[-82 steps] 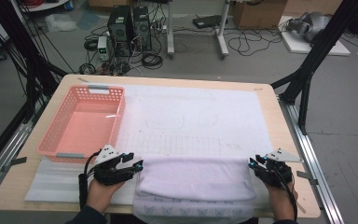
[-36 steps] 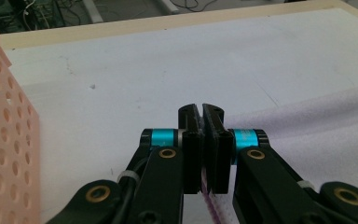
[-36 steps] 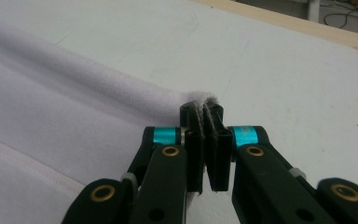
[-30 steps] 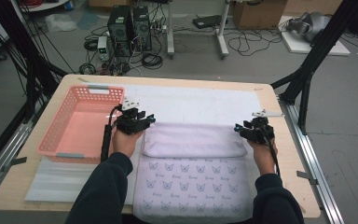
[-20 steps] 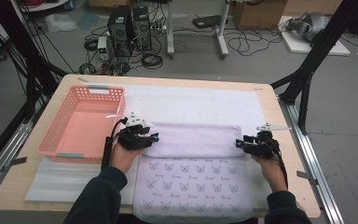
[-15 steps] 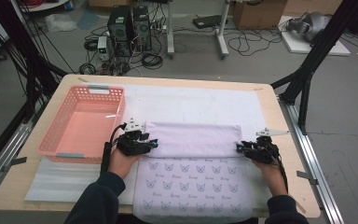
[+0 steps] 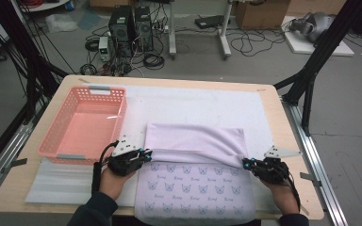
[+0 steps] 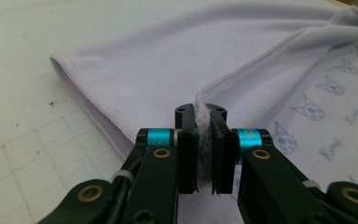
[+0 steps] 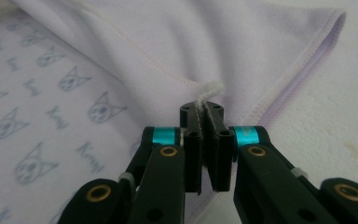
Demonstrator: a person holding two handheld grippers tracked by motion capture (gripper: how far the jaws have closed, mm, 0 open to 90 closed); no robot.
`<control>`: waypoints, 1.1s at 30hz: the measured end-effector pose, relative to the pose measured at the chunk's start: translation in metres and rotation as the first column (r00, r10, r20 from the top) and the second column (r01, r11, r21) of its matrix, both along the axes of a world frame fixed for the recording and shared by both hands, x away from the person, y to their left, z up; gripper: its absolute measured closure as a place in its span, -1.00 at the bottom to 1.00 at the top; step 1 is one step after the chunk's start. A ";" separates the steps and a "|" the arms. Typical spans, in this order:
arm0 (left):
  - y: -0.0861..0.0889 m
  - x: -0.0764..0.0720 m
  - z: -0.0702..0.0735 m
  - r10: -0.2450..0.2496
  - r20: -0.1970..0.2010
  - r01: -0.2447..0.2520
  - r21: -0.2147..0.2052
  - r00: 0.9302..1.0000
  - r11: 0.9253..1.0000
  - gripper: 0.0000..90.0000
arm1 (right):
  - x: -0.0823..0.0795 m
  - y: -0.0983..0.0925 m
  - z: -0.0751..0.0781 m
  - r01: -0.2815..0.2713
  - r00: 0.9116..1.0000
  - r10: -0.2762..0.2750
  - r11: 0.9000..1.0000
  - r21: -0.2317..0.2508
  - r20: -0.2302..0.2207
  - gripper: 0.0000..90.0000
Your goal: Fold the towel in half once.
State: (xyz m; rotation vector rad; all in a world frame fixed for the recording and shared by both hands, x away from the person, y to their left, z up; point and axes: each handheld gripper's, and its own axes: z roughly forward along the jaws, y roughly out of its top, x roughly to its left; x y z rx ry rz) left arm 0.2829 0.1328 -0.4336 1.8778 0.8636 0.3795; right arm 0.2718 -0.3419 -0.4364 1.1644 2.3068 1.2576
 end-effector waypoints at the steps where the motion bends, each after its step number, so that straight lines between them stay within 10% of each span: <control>1: 0.001 -0.003 0.001 -0.005 0.007 0.005 0.002 1.000 1.000 0.85 | -0.004 0.000 0.001 -0.008 1.000 0.008 1.000 -0.001 0.008 0.91; 9: 0.009 -0.031 0.002 -0.030 0.036 0.032 -0.034 0.999 0.999 0.85 | -0.028 -0.005 0.002 -0.066 0.997 0.065 0.997 0.028 0.040 0.91; 19: 0.012 -0.047 -0.008 -0.069 -0.050 0.069 -0.002 0.996 0.998 0.79 | -0.047 -0.009 0.000 -0.119 0.993 0.119 0.993 0.004 0.007 0.90; 25: 0.025 -0.054 0.000 -0.101 -0.062 0.097 -0.069 0.993 0.993 0.39 | -0.062 -0.012 0.004 -0.156 0.988 0.156 0.988 -0.011 -0.018 0.64; 29: 0.033 -0.046 0.019 -0.071 0.005 0.071 -0.169 0.997 0.983 0.14 | -0.064 -0.020 0.017 -0.141 0.990 0.141 0.989 0.030 0.006 0.51; 33: 0.025 -0.028 0.024 -0.009 0.013 0.011 -0.156 1.000 0.988 0.11 | -0.046 -0.015 0.028 -0.011 0.998 0.007 0.998 0.061 0.057 0.48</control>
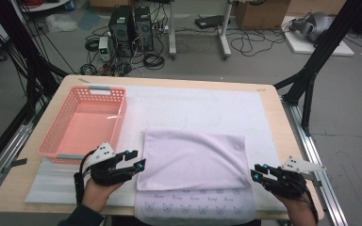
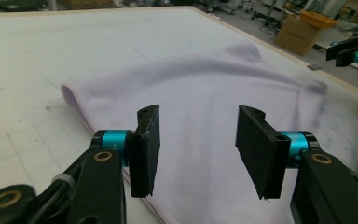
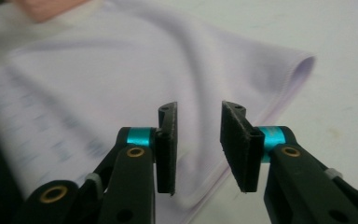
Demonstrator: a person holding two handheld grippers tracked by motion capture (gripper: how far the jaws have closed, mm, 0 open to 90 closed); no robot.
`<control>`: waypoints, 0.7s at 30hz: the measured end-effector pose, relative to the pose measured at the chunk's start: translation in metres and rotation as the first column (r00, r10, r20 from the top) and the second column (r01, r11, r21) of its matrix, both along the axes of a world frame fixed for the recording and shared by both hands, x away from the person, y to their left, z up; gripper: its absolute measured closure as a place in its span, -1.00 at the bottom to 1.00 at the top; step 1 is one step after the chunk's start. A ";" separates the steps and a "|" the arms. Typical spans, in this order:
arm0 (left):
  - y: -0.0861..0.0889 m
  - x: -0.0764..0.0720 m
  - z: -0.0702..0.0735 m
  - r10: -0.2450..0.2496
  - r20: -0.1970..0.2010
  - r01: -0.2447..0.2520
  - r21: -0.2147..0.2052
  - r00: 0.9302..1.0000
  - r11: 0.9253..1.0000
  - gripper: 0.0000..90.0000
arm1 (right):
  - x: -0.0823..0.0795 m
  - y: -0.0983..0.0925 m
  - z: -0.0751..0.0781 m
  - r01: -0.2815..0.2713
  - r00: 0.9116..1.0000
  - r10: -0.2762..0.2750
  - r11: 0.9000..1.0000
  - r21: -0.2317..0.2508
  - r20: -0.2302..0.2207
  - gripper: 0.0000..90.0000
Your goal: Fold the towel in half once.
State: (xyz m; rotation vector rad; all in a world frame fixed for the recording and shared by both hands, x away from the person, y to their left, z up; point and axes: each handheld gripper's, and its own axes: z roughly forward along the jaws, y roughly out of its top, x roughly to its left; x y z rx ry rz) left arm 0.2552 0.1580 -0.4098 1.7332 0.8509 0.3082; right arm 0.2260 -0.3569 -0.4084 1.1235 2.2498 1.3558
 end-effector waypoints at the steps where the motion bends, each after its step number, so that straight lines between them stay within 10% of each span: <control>1: -0.004 0.005 -0.002 0.019 -0.010 -0.019 0.012 1.000 1.000 0.11 | 0.007 0.005 -0.001 0.030 1.000 -0.030 0.999 -0.019 0.000 0.49; 8: -0.020 0.024 -0.017 0.045 -0.058 -0.040 0.077 0.997 0.996 0.06 | 0.038 0.038 -0.027 -0.018 0.998 0.007 0.986 -0.164 -0.068 0.52; 17: -0.016 0.027 -0.019 0.080 -0.064 -0.076 0.064 0.995 0.995 -0.04 | -0.012 0.030 -0.027 -0.267 0.962 0.240 0.928 -0.260 -0.132 0.51; 19: -0.016 0.031 -0.019 0.090 -0.069 -0.086 0.065 0.994 0.994 -0.08 | -0.013 0.022 -0.022 -0.237 0.970 0.215 0.939 -0.248 -0.112 0.41; 21: -0.017 0.036 -0.017 0.104 -0.079 -0.100 0.061 0.991 0.993 -0.11 | -0.006 0.011 -0.016 -0.147 0.988 0.137 0.972 -0.183 -0.067 0.30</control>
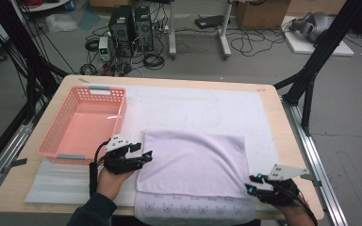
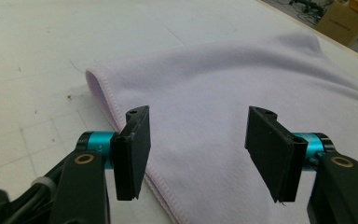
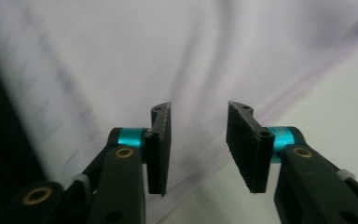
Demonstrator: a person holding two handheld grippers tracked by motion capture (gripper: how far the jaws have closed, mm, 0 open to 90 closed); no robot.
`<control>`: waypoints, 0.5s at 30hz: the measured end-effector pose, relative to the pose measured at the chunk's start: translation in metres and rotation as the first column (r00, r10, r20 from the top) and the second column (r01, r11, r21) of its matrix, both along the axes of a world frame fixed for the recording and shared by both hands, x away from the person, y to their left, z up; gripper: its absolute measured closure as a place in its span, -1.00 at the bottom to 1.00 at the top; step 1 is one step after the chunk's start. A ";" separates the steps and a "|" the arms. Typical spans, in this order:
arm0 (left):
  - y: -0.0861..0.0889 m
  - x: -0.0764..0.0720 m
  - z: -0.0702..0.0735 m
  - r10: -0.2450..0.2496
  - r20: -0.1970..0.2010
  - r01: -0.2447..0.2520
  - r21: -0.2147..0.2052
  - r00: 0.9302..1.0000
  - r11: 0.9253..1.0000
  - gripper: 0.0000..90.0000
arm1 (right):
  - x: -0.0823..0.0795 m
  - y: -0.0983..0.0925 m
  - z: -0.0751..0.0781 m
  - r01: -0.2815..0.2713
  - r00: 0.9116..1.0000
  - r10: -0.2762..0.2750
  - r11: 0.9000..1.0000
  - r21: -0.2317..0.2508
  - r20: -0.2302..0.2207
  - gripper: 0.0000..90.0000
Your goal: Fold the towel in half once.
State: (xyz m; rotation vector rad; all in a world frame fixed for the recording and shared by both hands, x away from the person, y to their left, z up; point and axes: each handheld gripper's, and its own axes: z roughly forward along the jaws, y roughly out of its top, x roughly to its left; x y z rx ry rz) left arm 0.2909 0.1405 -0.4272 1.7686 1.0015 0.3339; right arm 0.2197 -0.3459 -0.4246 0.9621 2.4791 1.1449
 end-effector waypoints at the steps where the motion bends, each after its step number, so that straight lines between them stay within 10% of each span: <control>1: -0.002 0.004 0.001 0.003 -0.012 -0.003 0.004 1.000 1.000 -0.12 | 0.006 -0.004 0.002 0.051 0.999 -0.051 0.998 0.031 0.016 0.23; 7: -0.015 0.030 -0.004 0.078 -0.052 -0.074 0.077 0.996 0.994 -0.07 | 0.061 -0.010 -0.003 0.343 0.938 -0.345 0.934 0.099 0.012 0.04; 15: -0.022 0.052 -0.020 0.163 -0.138 -0.138 0.174 0.977 0.975 -0.11 | 0.100 0.016 -0.020 0.403 0.914 -0.403 0.915 -0.017 -0.050 0.11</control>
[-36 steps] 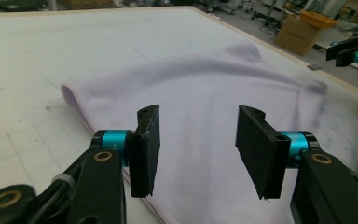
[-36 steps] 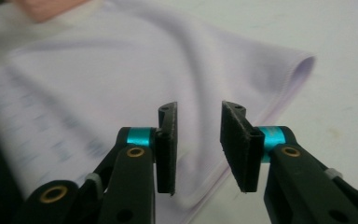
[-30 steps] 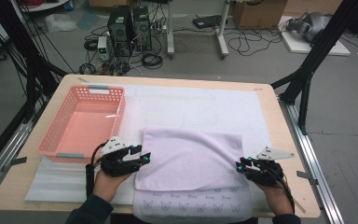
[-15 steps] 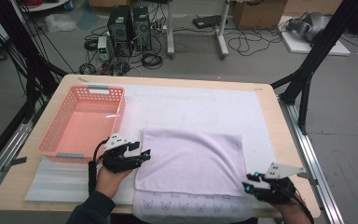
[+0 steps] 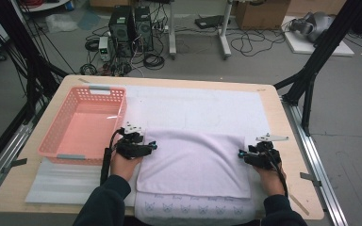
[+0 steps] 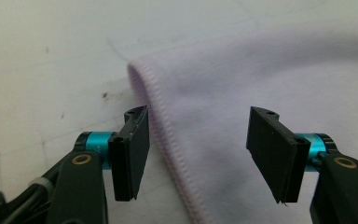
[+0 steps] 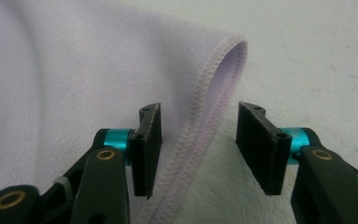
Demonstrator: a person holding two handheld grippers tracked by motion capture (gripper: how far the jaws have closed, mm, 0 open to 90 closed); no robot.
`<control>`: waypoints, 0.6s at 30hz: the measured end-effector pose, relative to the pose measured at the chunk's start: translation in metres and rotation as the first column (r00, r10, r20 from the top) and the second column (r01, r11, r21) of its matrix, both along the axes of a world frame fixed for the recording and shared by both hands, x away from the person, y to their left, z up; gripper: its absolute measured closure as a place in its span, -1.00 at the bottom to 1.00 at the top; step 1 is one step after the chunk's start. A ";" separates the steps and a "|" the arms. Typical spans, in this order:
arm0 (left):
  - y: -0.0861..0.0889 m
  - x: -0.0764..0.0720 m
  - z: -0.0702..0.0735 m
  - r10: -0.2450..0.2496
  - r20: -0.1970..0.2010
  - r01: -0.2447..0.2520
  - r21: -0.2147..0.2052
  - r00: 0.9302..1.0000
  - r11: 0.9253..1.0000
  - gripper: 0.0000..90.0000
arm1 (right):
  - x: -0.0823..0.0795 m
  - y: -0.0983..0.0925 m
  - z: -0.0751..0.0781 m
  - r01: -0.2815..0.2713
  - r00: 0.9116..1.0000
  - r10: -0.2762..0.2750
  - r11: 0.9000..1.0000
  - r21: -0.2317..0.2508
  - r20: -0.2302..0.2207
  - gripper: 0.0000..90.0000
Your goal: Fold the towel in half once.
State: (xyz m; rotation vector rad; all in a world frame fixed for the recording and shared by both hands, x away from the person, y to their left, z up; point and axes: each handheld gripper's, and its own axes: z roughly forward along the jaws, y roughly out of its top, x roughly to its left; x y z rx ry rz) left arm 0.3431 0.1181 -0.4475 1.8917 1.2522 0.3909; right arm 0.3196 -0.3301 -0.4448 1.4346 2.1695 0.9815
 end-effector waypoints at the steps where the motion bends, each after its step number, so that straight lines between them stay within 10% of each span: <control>1: 0.000 0.000 -0.001 -0.005 0.003 0.005 0.002 1.000 1.000 -0.10 | -0.001 0.000 0.000 -0.008 1.000 0.008 1.000 -0.010 0.002 0.15; 6: 0.000 -0.009 -0.005 -0.041 0.066 0.037 0.055 0.997 0.998 0.20 | -0.010 0.003 -0.002 -0.015 1.000 0.015 1.000 0.024 0.005 0.75; 8: 0.004 -0.009 -0.004 -0.061 0.012 0.062 -0.019 0.998 0.998 0.87 | -0.009 0.006 0.000 -0.027 1.000 0.027 0.999 0.038 -0.014 0.88; 18: -0.004 0.017 0.028 0.045 0.139 -0.048 0.023 0.989 0.999 0.90 | 0.026 0.000 0.014 0.012 0.997 -0.013 1.000 0.024 0.071 0.93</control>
